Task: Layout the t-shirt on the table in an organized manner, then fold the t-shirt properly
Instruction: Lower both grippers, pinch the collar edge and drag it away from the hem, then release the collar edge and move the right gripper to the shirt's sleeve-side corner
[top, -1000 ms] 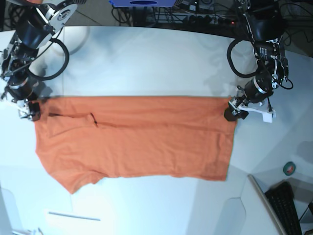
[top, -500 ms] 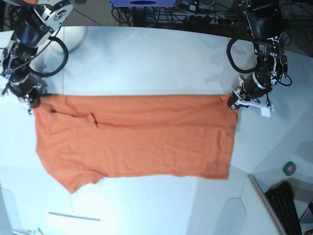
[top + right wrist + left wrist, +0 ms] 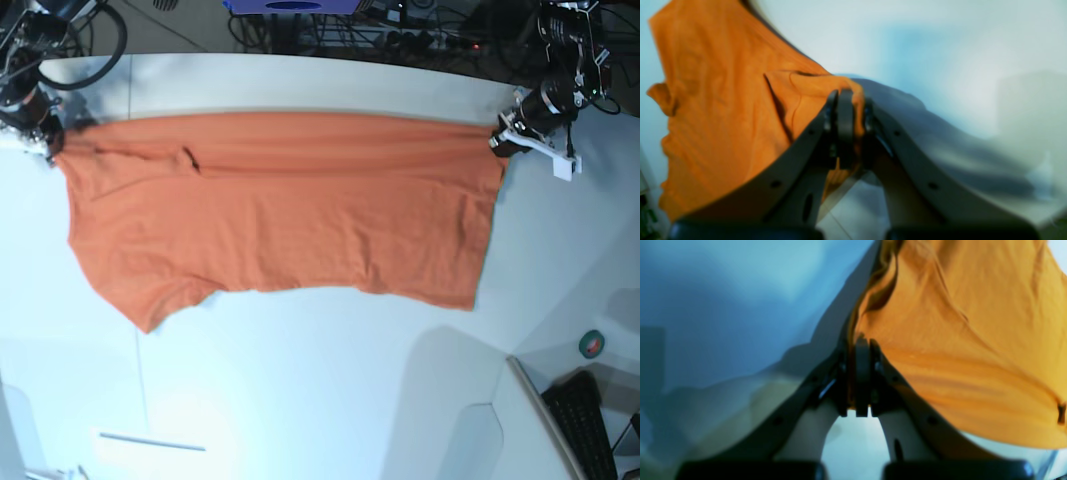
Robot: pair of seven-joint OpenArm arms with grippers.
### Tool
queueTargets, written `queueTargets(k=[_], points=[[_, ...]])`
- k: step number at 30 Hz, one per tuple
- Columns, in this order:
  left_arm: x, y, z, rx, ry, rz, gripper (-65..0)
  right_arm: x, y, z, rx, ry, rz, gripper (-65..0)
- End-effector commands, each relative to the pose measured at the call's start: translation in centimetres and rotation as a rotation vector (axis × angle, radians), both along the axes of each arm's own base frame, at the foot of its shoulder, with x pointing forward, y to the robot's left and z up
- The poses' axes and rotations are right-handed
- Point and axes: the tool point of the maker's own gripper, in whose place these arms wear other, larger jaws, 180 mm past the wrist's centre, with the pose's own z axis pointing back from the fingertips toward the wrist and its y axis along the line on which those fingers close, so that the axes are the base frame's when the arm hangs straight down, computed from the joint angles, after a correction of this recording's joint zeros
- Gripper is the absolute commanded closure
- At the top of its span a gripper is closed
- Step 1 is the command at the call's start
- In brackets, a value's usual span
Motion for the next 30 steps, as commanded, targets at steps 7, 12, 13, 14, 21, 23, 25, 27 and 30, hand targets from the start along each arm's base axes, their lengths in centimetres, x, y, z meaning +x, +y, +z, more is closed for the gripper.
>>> queueTargets(k=[7, 12, 13, 14, 21, 23, 25, 27, 30], points=[[-2.3, 0.7, 0.6, 0.034, 0.010, -0.004, 0.0, -3.1, 1.2, 0.4, -0.022, 0.008, -0.023, 0.0], [-3.0, 1.8, 0.9, 0.033, -0.004, 0.073, 0.0, -4.9, 1.3, -0.2, -0.019, 0.042, -0.028, 0.0], [-3.1, 1.9, 0.9, 0.035, -0.004, 0.077, 0.0, -5.0, 1.3, -0.2, -0.019, 0.044, -0.029, 0.0], [-3.1, 2.0, 0.9, 0.035, -0.003, 0.078, 0.0, -5.5, 1.0, -0.2, -0.023, 0.051, -0.041, 0.0], [-3.1, 1.9, 0.9, 0.035, -0.001, 0.073, 0.0, -6.6, 0.8, 0.2, -0.033, 0.060, -0.050, 0.0], [-3.1, 1.9, 0.9, 0.035, -0.003, 0.076, 0.0, -6.4, 0.8, 1.0, -0.054, 0.046, -0.045, 0.0], [-2.9, 1.9, 1.2, 0.040, -0.013, 0.072, 0.0, -6.6, 0.7, 1.3, -0.066, 0.044, -0.042, -9.0], [-3.0, 1.9, 1.7, 0.049, -0.020, 0.062, -4.6, -6.5, 0.7, 1.6, -0.057, 0.026, -0.053, -11.3], [-2.6, 2.4, 3.2, 0.076, -0.058, 0.064, -24.8, -6.3, 0.8, 1.9, -0.029, -0.011, -0.075, -12.0]])
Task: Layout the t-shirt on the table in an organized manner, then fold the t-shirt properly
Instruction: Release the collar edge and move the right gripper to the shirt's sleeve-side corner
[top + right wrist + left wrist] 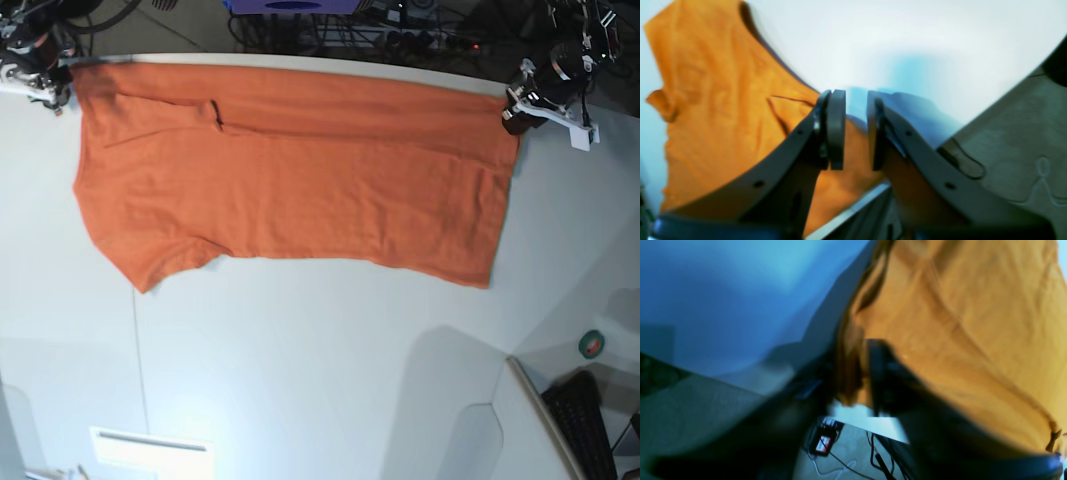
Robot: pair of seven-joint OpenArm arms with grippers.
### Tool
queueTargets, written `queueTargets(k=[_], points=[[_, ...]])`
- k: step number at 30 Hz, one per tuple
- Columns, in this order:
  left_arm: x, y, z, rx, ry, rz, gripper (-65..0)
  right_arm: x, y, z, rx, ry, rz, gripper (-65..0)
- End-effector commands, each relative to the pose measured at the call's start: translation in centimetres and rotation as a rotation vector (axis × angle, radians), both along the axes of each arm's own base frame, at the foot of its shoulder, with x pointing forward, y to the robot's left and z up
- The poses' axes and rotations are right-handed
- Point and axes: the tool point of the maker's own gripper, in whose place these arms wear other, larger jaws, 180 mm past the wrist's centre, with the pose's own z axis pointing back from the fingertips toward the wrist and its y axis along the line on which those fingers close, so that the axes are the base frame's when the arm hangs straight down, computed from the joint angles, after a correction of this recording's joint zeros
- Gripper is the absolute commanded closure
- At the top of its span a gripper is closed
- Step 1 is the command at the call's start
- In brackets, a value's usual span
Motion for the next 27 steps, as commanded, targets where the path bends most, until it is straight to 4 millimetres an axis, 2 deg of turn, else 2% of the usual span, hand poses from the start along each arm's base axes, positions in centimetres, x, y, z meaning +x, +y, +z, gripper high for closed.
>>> queueTargets(k=[1, 4, 9, 12, 15, 17, 19, 21, 22, 27], points=[[0.6, 1.0, 1.3, 0.026, -0.044, 0.017, -31.6, -0.1, -0.9, 0.8, -0.028, -0.019, -0.005, -12.0], [0.7, 2.2, 2.6, 0.049, -0.082, 0.061, -45.3, 0.0, -1.2, 1.5, -0.046, -0.030, 0.000, -12.0], [0.8, 4.0, 4.1, 0.089, -0.116, 0.097, -47.2, 1.8, -2.6, 4.0, -0.129, -0.091, 0.008, -12.0], [0.6, 5.8, 5.2, 0.123, -0.139, 0.139, -47.2, 4.9, -4.3, 5.8, -0.184, -0.156, 0.032, -12.6], [0.6, 7.5, 7.0, 0.164, -0.177, 0.173, -46.4, 10.1, -4.4, 6.8, -0.214, -0.176, 0.159, -18.3], [0.7, 8.2, 7.8, 0.184, -0.195, 0.184, -38.7, 13.6, -4.1, 7.1, -0.239, -0.168, 0.262, -20.3], [0.7, 8.5, 8.3, 0.193, -0.206, 0.193, -23.4, 16.7, -3.0, 7.0, -0.246, -0.152, 0.359, -20.3], [0.6, 8.6, 8.3, 0.195, -0.206, 0.197, -4.6, 18.9, -1.9, 7.1, -0.242, -0.163, 0.416, -20.3], [0.5, 8.6, 8.3, 0.195, -0.204, 0.197, 0.0, 19.6, -1.4, 7.3, -0.243, -0.174, 0.431, -20.3], [0.2, 8.4, 8.0, 0.186, -0.198, 0.203, 0.0, 22.1, 2.4, 7.6, -0.233, -0.203, 0.544, -20.3]])
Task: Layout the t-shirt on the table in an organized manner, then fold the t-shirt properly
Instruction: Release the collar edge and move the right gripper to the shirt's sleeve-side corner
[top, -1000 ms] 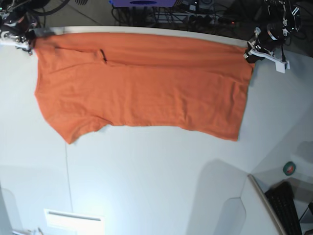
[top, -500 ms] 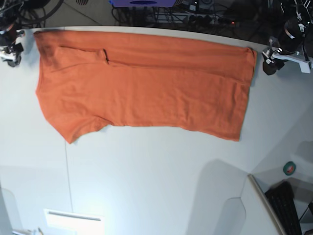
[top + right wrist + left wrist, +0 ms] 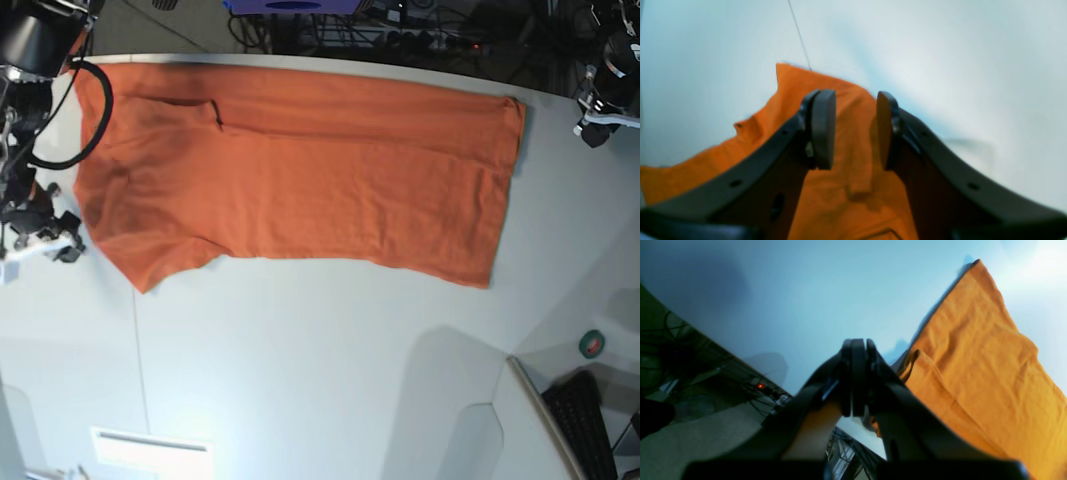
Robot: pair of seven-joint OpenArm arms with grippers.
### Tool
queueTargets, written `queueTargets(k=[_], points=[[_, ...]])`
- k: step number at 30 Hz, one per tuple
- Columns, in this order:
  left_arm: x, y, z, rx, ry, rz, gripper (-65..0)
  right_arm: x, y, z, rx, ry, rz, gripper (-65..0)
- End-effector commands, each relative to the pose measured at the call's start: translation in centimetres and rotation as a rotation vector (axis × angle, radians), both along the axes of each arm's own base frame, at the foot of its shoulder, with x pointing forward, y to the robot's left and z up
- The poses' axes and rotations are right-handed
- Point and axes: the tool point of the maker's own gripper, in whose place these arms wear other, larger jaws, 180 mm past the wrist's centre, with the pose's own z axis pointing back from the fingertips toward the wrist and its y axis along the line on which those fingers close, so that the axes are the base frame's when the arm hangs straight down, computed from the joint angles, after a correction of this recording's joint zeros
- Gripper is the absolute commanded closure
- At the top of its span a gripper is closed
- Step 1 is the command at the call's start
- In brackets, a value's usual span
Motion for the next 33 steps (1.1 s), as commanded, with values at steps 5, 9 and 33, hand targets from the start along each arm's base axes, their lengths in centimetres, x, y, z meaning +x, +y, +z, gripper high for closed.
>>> queueTargets(k=[5, 9, 33], points=[[0.5, 0.6, 1.1, 0.026, -0.033, -0.004, 0.0, 3.6, 2.5, 2.6, -0.034, -0.135, 0.081, -20.1], [0.7, 0.6, 1.2, 0.026, -0.037, -0.004, 0.0, 4.5, 3.5, 3.2, -0.050, -0.187, 0.103, -20.1], [1.5, 0.6, 1.5, 0.025, -0.058, -0.001, 0.0, 7.4, 3.9, 3.0, -0.017, -0.183, 0.102, -20.3]])
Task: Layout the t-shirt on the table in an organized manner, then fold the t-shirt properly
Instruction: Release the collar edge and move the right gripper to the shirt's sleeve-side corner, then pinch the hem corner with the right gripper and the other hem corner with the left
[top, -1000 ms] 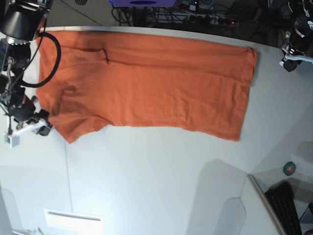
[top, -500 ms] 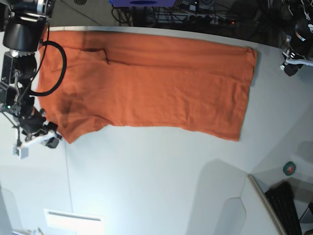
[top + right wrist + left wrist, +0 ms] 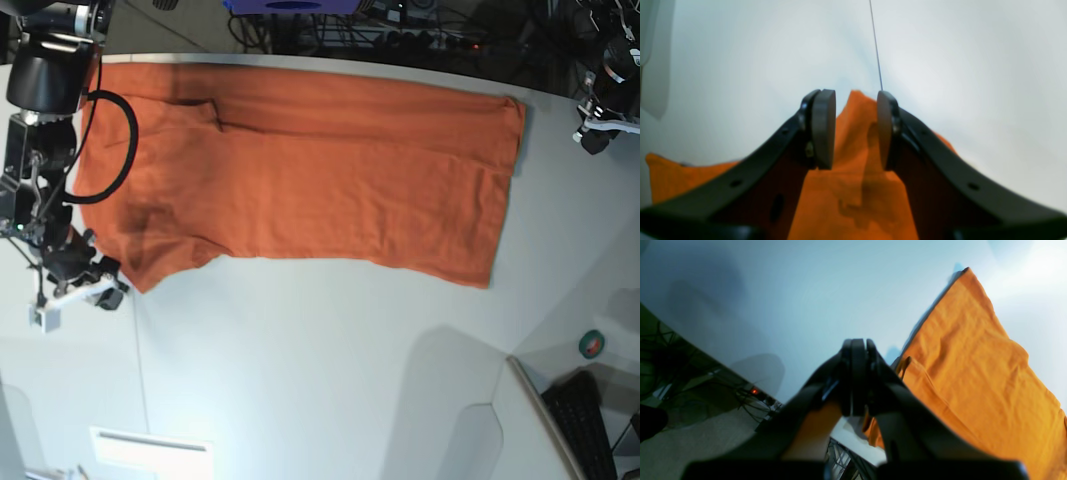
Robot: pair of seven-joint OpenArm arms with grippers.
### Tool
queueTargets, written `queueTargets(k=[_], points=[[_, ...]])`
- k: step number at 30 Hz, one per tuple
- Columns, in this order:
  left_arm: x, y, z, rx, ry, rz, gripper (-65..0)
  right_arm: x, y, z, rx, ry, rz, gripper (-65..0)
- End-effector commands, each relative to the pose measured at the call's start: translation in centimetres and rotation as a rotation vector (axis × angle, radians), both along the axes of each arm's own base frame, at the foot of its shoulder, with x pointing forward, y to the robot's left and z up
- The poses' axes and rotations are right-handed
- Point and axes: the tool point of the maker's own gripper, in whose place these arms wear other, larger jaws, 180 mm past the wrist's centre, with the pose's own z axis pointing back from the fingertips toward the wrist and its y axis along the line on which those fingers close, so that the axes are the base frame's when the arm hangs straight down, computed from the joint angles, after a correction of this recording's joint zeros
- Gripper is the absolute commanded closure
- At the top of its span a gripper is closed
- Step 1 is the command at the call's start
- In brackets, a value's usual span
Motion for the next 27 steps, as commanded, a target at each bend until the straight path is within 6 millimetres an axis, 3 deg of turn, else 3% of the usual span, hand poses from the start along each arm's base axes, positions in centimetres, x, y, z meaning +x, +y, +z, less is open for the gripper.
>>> queueTargets(k=[1, 8, 15, 22, 27], points=[[0.5, 0.7, 1.2, 0.028, -0.032, 0.000, 0.0, 1.6, -0.6, 2.1, -0.011, -0.069, -0.005, -20.3], [0.5, 0.7, 1.2, 0.029, -0.031, 0.000, 0.0, 3.3, -0.5, 3.5, -0.004, -0.098, -0.004, -20.3], [0.5, 0.7, 1.1, 0.028, -0.031, 0.001, 0.0, 3.7, 0.0, 1.3, 0.030, -0.032, -0.005, -20.3], [0.5, 0.7, 1.1, 0.028, -0.031, 0.001, 0.0, 4.4, 4.8, 0.7, -0.080, 0.003, 0.219, -20.3], [0.5, 0.7, 1.1, 0.028, -0.031, 0.001, 0.0, 6.0, 4.2, -1.1, -0.053, 0.090, 0.194, -20.3]])
